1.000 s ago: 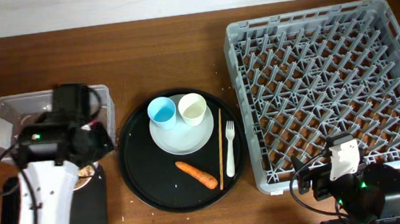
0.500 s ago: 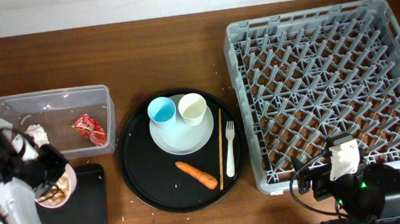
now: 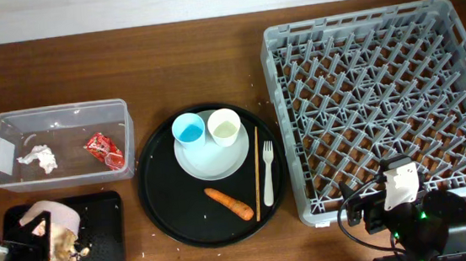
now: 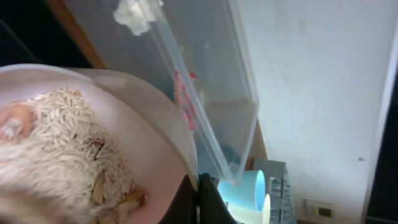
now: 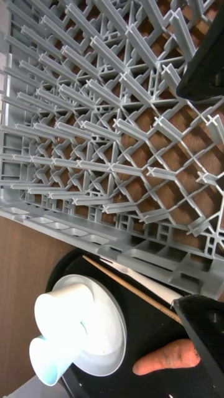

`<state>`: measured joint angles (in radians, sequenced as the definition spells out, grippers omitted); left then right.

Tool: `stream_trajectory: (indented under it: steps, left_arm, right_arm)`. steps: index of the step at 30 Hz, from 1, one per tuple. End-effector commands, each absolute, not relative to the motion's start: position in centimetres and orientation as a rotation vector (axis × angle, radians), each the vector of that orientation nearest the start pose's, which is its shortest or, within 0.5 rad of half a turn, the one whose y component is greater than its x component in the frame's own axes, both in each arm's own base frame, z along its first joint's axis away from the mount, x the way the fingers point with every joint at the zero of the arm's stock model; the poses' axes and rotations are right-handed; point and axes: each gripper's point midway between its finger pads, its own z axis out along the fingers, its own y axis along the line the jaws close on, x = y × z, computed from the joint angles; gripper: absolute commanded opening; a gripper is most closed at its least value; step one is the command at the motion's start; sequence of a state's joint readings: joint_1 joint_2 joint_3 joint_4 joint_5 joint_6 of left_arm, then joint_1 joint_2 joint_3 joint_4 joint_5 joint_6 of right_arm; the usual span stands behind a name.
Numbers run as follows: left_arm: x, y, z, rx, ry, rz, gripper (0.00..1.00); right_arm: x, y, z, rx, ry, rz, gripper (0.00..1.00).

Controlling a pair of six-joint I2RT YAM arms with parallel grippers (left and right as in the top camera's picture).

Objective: Sort waste into correct bins and load items into the dishwasher rack
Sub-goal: 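Tip the pink bowl over the black tray to dump the shells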

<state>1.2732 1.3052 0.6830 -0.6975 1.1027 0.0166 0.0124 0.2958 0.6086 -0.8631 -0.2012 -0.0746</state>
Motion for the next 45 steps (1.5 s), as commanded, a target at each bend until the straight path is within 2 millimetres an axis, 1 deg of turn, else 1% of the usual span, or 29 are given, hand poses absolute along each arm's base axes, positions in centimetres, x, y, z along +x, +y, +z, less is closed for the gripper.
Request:
stream_trajectory:
  steps: [1,2,5,6,8,9,10,11,12,13,14,15,19,21,24,25,28,29,30,31,34,35,36,37,38,39,40,41,45]
  left_arm:
    - [21.5,16.4,14.0,-1.034,1.786,-0.919,0.00]
    - [21.6,16.3,14.3,-1.023,1.773,-0.933,0.00]
    - [22.2,15.4,17.1,-0.915,1.654,-1.060,0.00]
    - [22.2,15.3,17.2,-0.909,1.648,-1.064,0.00]
    - [22.1,15.5,16.3,-0.952,1.687,-1.031,0.00]
    - [22.1,14.7,17.3,-0.898,1.648,-1.081,0.00]
    - [22.2,14.9,17.7,-0.825,1.645,-1.046,0.00]
    - [22.2,14.7,17.9,-0.843,1.629,-1.075,0.00]
    - [22.1,13.9,19.0,-0.816,1.570,-1.139,0.00]
    - [22.1,13.8,19.3,-0.782,1.560,-1.135,0.00]
    - [22.1,14.2,18.6,-0.817,1.593,-1.113,0.00]
    - [22.0,13.9,18.6,-0.860,1.583,-1.151,0.00]
    - [21.9,14.1,17.3,-0.879,1.653,-1.084,0.00]
    - [21.8,13.7,17.5,-0.899,1.634,-1.123,0.00]
    - [22.0,14.5,17.4,-0.843,1.656,-1.055,0.00]
    - [22.0,15.0,16.5,-0.896,1.692,-1.027,0.00]
    - [22.0,13.6,19.4,-0.857,1.531,-1.208,0.00]
    - [22.0,13.6,19.7,-0.826,1.523,-1.199,0.00]
    - [22.1,14.1,18.8,-0.843,1.578,-1.144,0.00]
    - [22.0,13.6,18.7,-0.895,1.563,-1.193,0.00]
    - [22.0,13.5,19.5,-0.821,1.537,-1.183,0.00]
    - [22.1,14.1,18.5,-0.867,1.587,-1.146,0.00]
    - [22.0,13.7,18.3,-0.947,1.569,-1.210,0.00]
    - [21.9,13.5,18.6,-0.945,1.550,-1.231,0.00]
    - [21.8,12.7,20.0,-0.959,1.462,-1.334,0.00]
    - [21.7,12.5,20.1,-0.944,1.460,-1.328,0.00]
    - [21.9,13.0,19.6,-0.899,1.511,-1.254,0.00]
    - [21.8,13.1,18.8,-0.936,1.545,-1.238,0.00]
    - [21.9,13.3,18.6,-0.939,1.558,-1.222,0.00]
  right_arm:
    - [18.9,3.6,20.1,-0.194,2.091,0.180,0.98]
    - [18.9,3.6,20.1,-0.194,2.092,0.180,0.99]
    - [18.9,3.6,20.1,-0.194,2.091,0.180,0.99]
    - [18.9,3.6,20.1,-0.194,2.091,0.180,0.99]
    - [18.9,3.6,20.1,-0.194,2.091,0.180,0.99]
    - [18.9,3.6,20.1,-0.194,2.091,0.180,0.99]
    - [18.9,3.6,20.1,-0.194,2.092,0.180,0.99]
    - [18.9,3.6,20.1,-0.194,2.092,0.180,0.99]
    - [18.9,3.6,20.1,-0.194,2.092,0.180,0.99]
    - [18.9,3.6,20.1,-0.194,2.091,0.180,0.99]
    - [18.9,3.6,20.1,-0.194,2.091,0.180,0.99]
    - [18.9,3.6,20.1,-0.194,2.092,0.180,0.99]
    - [18.9,3.6,20.1,-0.194,2.091,0.180,0.99]
    - [18.9,3.6,20.1,-0.194,2.091,0.180,0.99]
    - [18.9,3.6,20.1,-0.194,2.091,0.180,0.99]
    - [18.9,3.6,20.1,-0.194,2.092,0.180,0.99]
    - [18.9,3.6,20.1,-0.194,2.091,0.180,0.99]
    - [18.9,3.6,20.1,-0.194,2.092,0.180,0.99]
    - [18.9,3.6,20.1,-0.194,2.092,0.180,0.99]
    - [18.9,3.6,20.1,-0.194,2.092,0.180,0.99]
    - [18.9,3.6,20.1,-0.194,2.091,0.180,0.98]
    - [18.9,3.6,20.1,-0.194,2.091,0.180,0.99]
    - [18.9,3.6,20.1,-0.194,2.091,0.180,0.99]
    - [18.9,3.6,20.1,-0.194,2.091,0.180,0.99]
    - [18.9,3.6,20.1,-0.194,2.092,0.180,0.99]
    - [18.9,3.6,20.1,-0.194,2.091,0.180,0.99]
    - [18.9,3.6,20.1,-0.194,2.092,0.180,0.99]
    - [18.9,3.6,20.1,-0.194,2.092,0.180,0.99]
    - [18.9,3.6,20.1,-0.194,2.092,0.180,0.99]
